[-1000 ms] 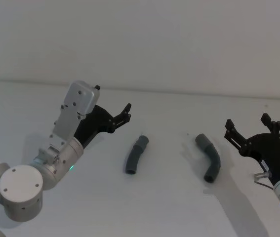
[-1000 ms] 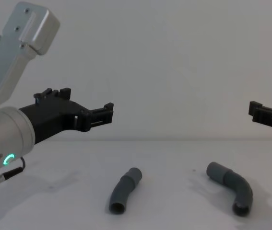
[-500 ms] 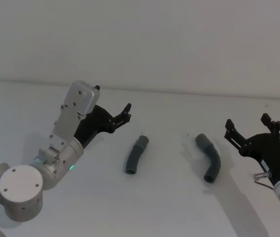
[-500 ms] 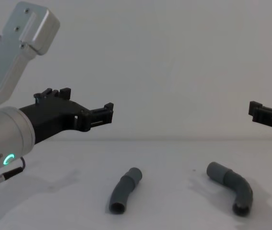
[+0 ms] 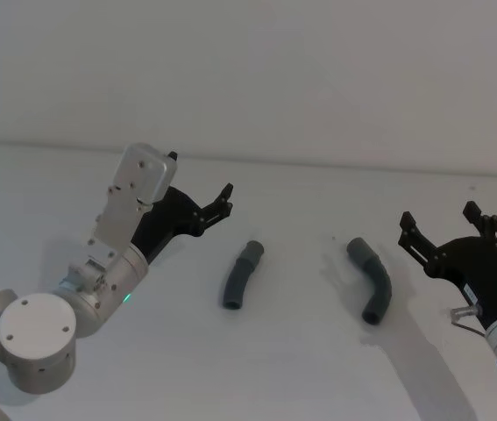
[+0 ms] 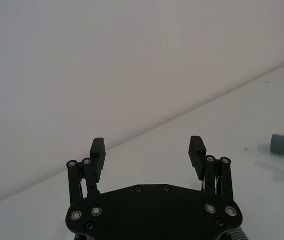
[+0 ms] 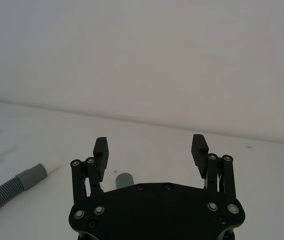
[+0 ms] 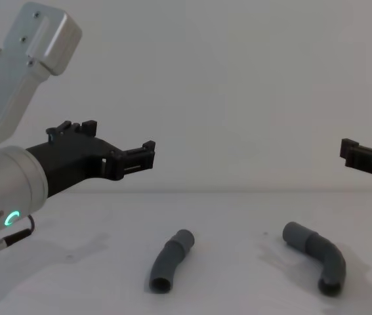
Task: Use both hands to pick up one end of the pipe from the table, align the ends, and insert them.
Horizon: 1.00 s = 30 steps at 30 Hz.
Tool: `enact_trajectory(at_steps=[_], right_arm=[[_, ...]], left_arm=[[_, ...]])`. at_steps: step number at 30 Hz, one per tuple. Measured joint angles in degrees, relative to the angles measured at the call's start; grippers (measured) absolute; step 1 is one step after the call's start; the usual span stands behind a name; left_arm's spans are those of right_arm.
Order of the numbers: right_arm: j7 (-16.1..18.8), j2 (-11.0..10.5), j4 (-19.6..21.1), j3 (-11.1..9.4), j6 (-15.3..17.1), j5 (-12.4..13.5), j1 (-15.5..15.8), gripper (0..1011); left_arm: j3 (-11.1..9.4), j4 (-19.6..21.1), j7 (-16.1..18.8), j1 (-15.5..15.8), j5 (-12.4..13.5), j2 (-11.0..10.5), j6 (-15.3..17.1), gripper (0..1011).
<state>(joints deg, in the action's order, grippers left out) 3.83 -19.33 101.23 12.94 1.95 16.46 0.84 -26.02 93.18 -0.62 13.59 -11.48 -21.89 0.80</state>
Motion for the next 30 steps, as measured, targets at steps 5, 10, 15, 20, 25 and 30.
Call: enact_trajectory(at_steps=[5,10,15,20,25,30], right_arm=[[0.00,0.00,0.00,0.00,0.00,0.00,0.00,1002],[0.03,0.02,0.00,0.00,0.01,-0.01,-0.05,1002],[0.79,-0.02,-0.49,0.34,0.56,-0.07,-0.79,1002],[1.69,-0.19,-0.74,0.68,2.01,-0.08,-1.48,1002],[2.26,-0.37,-0.84,1.19,4.93,-0.14,-2.47,1002],[2.11,-0.15,-0.91,1.66,8.71,-0.49,-3.60,1002]], left_arm=[[0.00,0.00,0.00,0.00,0.00,0.00,0.00,1001],[0.06,-0.08,-0.14,0.32,-0.05,0.18,0.28,1001],[0.20,-0.54,-1.03,1.35,-0.83,0.78,1.85,1001],[0.45,-0.96,-2.08,2.36,-2.01,1.46,3.81,1001],[0.95,-1.06,-3.28,3.05,-3.79,2.23,6.54,1001],[1.31,-0.80,-4.17,3.28,-5.41,2.85,9.64,1001]])
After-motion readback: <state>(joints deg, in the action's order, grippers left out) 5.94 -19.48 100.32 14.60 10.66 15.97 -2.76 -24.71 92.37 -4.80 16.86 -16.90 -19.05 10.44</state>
